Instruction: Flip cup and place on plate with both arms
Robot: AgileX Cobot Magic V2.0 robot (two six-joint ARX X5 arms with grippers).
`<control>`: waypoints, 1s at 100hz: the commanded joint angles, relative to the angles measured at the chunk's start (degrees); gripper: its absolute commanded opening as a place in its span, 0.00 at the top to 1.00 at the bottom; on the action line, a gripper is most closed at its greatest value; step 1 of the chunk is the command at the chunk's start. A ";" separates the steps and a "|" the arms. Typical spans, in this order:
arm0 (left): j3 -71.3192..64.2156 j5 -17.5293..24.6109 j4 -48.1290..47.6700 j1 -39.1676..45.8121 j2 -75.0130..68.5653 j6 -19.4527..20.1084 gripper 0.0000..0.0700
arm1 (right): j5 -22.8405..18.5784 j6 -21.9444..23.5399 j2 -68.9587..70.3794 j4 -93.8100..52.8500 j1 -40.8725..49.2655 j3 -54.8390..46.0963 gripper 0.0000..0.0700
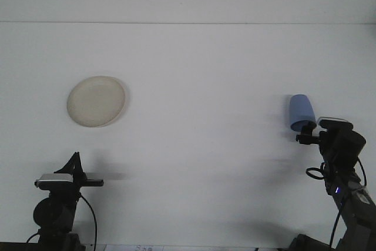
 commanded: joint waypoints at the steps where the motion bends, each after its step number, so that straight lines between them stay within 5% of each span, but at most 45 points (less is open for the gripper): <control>1: -1.11 -0.07 0.66 0.02 -0.13 -0.26 0.98 | -0.22 -0.48 2.05 2.62 -0.20 0.15 0.23; 46: -1.11 -0.07 0.66 0.02 -0.13 -0.26 0.98 | -1.31 0.31 14.95 20.22 0.02 0.17 0.25; 68: -1.11 -0.07 0.66 0.02 -0.13 -0.26 0.98 | -2.80 0.46 15.98 21.40 0.02 0.17 0.76; 88: -1.11 -0.07 0.66 0.02 -0.13 -0.26 0.98 | -2.78 2.25 15.82 22.82 0.02 0.17 0.96; 100: -1.11 -0.07 0.66 0.02 -0.13 -0.26 0.98 | -2.78 5.79 14.05 21.70 0.31 0.17 0.99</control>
